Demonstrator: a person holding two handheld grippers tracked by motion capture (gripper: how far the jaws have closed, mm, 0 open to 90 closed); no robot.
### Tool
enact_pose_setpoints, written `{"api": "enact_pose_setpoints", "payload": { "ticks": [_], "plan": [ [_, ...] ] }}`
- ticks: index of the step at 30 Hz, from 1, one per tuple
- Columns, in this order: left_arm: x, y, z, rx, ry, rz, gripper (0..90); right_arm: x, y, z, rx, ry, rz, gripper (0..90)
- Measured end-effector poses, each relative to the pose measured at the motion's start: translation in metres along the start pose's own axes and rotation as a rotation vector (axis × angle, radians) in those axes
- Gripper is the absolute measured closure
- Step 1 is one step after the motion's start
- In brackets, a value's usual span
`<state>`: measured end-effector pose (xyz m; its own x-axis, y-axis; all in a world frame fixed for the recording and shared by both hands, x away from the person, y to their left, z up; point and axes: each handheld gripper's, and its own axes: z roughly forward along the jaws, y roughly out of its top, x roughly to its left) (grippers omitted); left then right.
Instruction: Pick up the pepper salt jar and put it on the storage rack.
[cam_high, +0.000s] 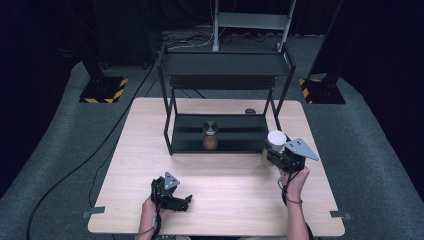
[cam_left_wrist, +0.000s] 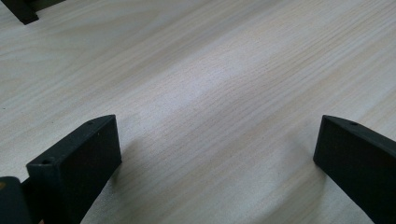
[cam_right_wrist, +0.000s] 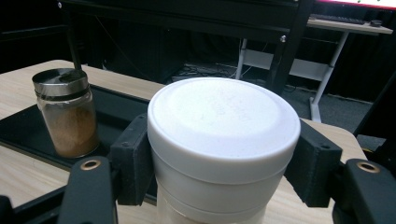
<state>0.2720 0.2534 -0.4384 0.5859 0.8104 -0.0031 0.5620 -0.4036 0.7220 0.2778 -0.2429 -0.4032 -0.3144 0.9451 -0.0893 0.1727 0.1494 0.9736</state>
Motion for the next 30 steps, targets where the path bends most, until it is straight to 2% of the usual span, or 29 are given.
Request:
{"api": "enact_pose_setpoints", "payload": {
  "ticks": [30],
  "plan": [
    [0.000, 0.000, 0.000, 0.000, 0.000, -0.001, 0.2, 0.001, 0.017, 0.031, 0.035, 0.042, -0.019, 32.9]
  ]
}}
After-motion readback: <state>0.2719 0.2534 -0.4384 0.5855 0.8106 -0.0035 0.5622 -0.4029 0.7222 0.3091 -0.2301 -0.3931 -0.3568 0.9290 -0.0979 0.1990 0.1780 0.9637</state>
